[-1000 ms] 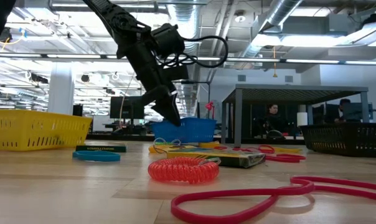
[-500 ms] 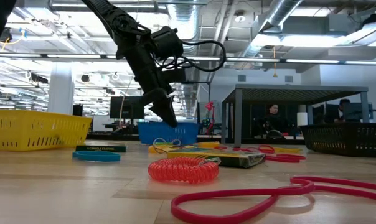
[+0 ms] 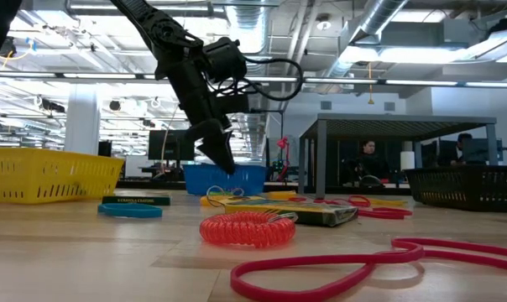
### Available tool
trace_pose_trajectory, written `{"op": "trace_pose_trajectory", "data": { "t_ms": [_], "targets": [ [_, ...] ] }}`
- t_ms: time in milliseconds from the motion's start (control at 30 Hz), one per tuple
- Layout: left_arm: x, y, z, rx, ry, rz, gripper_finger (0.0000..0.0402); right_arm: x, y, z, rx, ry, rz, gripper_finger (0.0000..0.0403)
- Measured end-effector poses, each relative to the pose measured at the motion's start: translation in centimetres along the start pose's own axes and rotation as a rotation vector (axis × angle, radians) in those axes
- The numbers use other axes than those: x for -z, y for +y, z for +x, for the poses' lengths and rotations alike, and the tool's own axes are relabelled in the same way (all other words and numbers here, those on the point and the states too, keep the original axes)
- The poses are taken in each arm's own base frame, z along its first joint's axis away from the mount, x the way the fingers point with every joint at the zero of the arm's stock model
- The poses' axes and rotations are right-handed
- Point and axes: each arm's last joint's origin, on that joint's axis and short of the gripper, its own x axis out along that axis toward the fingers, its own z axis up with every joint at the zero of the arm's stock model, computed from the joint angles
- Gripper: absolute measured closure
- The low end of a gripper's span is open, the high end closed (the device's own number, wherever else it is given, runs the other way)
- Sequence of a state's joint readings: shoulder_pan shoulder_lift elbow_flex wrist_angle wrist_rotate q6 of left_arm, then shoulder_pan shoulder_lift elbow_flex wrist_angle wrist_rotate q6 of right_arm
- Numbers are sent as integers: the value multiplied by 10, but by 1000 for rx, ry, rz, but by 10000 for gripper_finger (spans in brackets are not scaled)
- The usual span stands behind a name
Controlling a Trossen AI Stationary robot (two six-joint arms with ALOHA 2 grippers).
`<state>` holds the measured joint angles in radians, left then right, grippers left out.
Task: Pick & Place Office Desk Supplies
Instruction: Stack the yellow crayon box on top of the yellow crayon box
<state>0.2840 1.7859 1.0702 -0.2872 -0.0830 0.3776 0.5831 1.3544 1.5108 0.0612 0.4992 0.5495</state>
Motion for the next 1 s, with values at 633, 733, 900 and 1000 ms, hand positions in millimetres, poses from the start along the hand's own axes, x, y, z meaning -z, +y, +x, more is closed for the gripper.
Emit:
{"op": "trace_pose_trajectory", "data": {
  "t_ms": [633,733,900,1000],
  "targets": [
    [-12,-8,-64,57,-119,110,204,0,0,0,1,0,-4,291],
    [-11,-21,-64,96,-78,184,211,0,0,0,1,0,-6,291],
    [-16,-38,-59,125,-86,251,217,0,0,0,0,0,-8,291],
    [-15,-46,-53,147,-63,268,217,0,0,0,0,0,-8,291]
  ]
}}
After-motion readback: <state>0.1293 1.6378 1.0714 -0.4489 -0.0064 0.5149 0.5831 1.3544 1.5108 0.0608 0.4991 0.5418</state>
